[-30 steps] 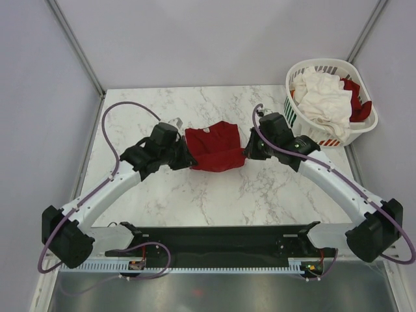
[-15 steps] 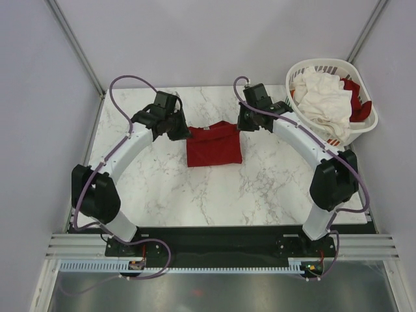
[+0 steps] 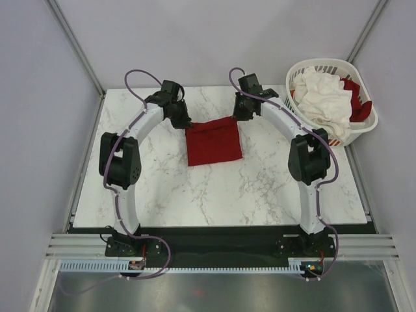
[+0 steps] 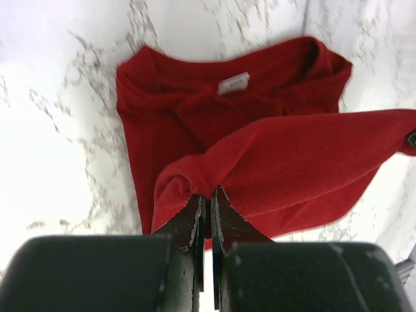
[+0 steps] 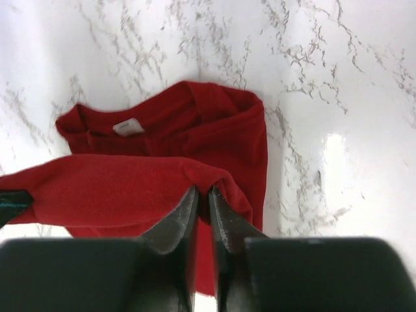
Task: Fold and stack the t-shirts
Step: Fold the tshirt
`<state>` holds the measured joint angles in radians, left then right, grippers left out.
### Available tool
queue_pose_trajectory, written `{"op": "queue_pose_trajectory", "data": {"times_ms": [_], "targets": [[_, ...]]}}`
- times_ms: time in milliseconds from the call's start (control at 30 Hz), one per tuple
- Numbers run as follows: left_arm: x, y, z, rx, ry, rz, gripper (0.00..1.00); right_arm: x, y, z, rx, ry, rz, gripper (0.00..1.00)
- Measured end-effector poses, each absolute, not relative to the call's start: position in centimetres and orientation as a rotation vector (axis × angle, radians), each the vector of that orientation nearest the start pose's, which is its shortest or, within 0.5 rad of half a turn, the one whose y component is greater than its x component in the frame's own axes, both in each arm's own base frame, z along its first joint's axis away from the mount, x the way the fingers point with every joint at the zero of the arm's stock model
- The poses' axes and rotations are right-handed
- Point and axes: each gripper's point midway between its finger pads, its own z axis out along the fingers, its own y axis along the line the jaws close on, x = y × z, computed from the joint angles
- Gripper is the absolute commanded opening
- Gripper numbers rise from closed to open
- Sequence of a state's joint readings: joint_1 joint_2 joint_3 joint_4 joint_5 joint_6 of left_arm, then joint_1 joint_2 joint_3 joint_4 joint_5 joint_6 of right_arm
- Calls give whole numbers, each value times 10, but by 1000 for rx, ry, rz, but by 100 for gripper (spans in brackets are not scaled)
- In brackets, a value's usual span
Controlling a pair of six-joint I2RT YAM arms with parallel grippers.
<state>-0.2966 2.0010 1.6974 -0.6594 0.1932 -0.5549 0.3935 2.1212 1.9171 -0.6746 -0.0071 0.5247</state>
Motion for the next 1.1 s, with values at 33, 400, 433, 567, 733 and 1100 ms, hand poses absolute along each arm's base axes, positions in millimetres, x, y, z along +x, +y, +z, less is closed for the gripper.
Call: {"op": "queue_pose_trajectory", "data": {"times_ms": [33,400,433,567,733,1100], "targets": [[461,-196,111,-263,2604,-566,8,495,227,126,168,2496,400,46],[529,-159,92,-363,2589,-529,100,571,209,114,213,2431,436,87],[532,-155,101,-367,2571,-526,100,572,204,122,219,2414,436,86],[528,-144,124,-372,2526,-489,100,546,186,152,221,2375,474,60],[485,-155,138,-312,2554,-480,90,482,215,187,138,2328,774,14],[480,-232,130,-84,2542,-652,78,396,255,72,138,2564,1145,0]]}}
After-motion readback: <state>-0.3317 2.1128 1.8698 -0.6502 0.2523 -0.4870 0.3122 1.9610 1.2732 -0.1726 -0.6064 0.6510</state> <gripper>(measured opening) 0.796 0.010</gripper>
